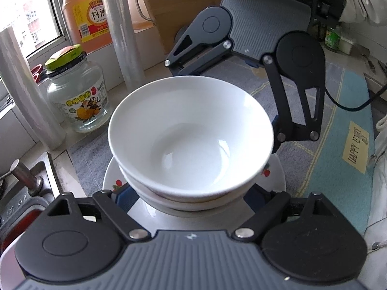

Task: Organize plates and bowls
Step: 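Lower the bowl stack onto the flower-print plates with both tools, then open both tools and withdraw them from the bowl stack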

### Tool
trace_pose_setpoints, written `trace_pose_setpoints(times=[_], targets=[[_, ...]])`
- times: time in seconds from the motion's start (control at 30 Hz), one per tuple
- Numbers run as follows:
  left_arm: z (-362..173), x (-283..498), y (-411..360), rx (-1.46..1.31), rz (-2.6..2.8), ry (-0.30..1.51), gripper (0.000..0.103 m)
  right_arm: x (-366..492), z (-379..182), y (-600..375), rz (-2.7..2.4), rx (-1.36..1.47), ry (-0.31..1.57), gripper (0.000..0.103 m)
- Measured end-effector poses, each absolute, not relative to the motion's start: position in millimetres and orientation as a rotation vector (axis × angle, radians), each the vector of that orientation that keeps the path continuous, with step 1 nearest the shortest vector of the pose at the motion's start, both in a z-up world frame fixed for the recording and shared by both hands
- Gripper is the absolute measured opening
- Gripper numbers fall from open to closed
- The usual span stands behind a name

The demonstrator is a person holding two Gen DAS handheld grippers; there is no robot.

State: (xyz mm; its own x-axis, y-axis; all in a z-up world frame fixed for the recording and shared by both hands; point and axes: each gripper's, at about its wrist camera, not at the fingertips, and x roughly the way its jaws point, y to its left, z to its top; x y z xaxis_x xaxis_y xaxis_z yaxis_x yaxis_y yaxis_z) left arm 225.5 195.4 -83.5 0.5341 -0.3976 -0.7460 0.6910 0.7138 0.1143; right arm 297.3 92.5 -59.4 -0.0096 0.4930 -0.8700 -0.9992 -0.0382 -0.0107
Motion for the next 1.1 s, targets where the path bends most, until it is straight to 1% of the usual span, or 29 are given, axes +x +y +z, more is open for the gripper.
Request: trace_pose_setpoints(times=[0.03, 0.07, 0.13, 0.27, 0.37, 0.47, 0.57, 0.67, 0.83, 0.93, 1.1], targets=[[-84.0, 224.8, 194.9, 0.43, -0.669, 0.76, 0.09, 296.6, -59.1, 92.1, 1.431, -0.851, 0.791, 0.091], [-84.8, 224.1, 194.8, 0.431, -0.664, 0.766, 0.091, 295.2, -58.3, 91.2, 1.426, -0.853, 0.778, 0.097], [-86.9, 220.7, 195.8, 0.436, -0.656, 0.76, 0.093, 292.8, -57.2, 90.4, 1.42, -0.859, 0.766, 0.103], [-84.0, 211.8, 200.3, 0.422, -0.635, 0.73, 0.095, 289.3, -58.9, 86.5, 1.39, -0.858, 0.778, 0.103], [-81.1, 202.5, 204.0, 0.409, -0.567, 0.703, 0.099, 285.1, -57.7, 78.6, 1.349, -0.836, 0.786, 0.103], [-73.7, 186.9, 207.2, 0.375, -0.493, 0.662, 0.099, 279.3, -51.4, 66.7, 1.287, -0.793, 0.804, 0.103], [-64.4, 170.6, 208.6, 0.321, -0.404, 0.62, 0.102, 270.3, -41.7, 54.7, 1.2, -0.746, 0.816, 0.103], [-56.5, 152.9, 204.8, 0.251, -0.306, 0.596, 0.102, 259.6, -31.8, 45.0, 1.058, -0.663, 0.842, 0.103], [-47.1, 126.3, 186.2, 0.113, -0.062, 0.636, 0.102, 234.0, -24.7, 29.1, 0.755, -0.462, 0.899, 0.103], [-39.6, 113.7, 172.7, -0.029, 0.078, 0.712, 0.102, 213.0, -27.1, 21.6, 0.563, -0.389, 0.952, 0.103], [-21.3, 80.5, 147.6, -0.123, 0.187, 0.71, 0.102, 174.3, -11.3, 3.1, 0.46, -0.251, 0.963, 0.103]])
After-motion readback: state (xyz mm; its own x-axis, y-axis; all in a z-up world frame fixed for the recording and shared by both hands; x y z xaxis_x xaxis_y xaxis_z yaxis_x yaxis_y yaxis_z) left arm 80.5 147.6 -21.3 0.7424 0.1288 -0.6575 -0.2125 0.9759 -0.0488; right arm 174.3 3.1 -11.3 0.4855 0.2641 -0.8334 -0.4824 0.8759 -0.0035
